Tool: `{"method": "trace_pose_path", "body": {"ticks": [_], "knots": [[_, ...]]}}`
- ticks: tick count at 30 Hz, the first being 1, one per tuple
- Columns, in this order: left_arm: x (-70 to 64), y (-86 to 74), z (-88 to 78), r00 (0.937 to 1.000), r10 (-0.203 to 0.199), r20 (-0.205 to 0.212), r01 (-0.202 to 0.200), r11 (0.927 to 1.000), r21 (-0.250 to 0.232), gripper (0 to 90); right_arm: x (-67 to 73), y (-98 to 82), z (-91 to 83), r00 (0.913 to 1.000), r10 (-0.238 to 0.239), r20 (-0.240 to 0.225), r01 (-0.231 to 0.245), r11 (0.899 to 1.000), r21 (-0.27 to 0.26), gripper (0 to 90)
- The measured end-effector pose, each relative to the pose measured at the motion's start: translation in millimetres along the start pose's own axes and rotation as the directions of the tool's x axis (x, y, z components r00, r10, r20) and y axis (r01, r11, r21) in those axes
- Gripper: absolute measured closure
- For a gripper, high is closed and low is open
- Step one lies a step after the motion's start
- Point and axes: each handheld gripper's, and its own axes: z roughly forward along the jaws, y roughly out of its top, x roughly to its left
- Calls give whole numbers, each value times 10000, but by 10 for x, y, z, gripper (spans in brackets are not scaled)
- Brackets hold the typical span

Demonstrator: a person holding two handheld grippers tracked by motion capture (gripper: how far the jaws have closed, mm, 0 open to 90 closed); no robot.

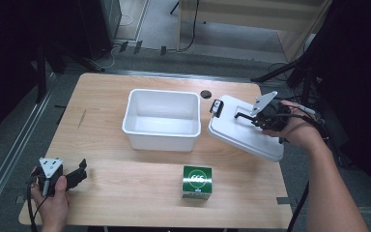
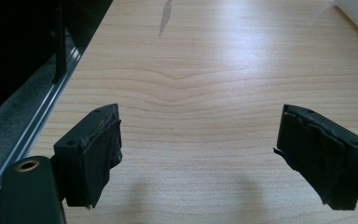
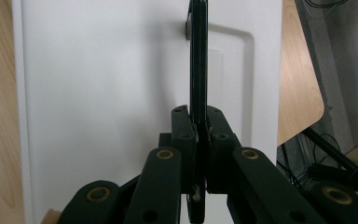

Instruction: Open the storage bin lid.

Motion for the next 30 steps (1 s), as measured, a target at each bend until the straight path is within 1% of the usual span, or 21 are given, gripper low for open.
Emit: {"method": "trace_pose_path", "body": {"ticks": [4,6,9,11,12,15,16,17,20,28,30], "knots": [[-1,-2,-5,10000,4,1,-4,10000,-20,142,35,-41,75,9999,100,-3,-100,9999,10,854],[0,-2,-6,10000,-11,22,11,10000,-1,142,74,-67,136,10000,45,14,-45,10000,53,854],[0,-5,-9,10000,3,16,-3,10000,5,142,100,-93,177,10000,13,-30,-13,10000,67,854],[1,-4,-9,10000,8,24,-8,10000,-1,142,134,-146,248,9999,109,-111,-108,9999,47,854],[0,-5,-7,10000,-10,23,10,10000,-16,142,134,-146,248,9999,109,-111,-108,9999,47,854],[-2,-4,-6,10000,-6,-1,6,10000,-9,142,164,-206,339,9997,169,-176,-167,9998,100,854],[-4,-6,-5,10000,10,-40,-10,10000,-23,142,186,-242,404,9995,244,-206,-241,9996,172,854],[-4,-6,-5,10000,10,-40,-10,10000,-23,142,186,-242,404,9995,244,-206,-241,9996,172,854],[-10,-6,-6,10000,31,-73,-31,10000,-17,142,227,-295,513,9993,282,-244,-275,9992,294,854],[-14,-7,-7,9999,66,-125,-66,10000,-5,142,302,-333,648,9986,337,-405,-318,9984,463,854],[-13,-7,-8,9999,70,-114,-70,10000,-4,142,326,-338,704,9986,265,-465,-242,9985,489,854]]}}
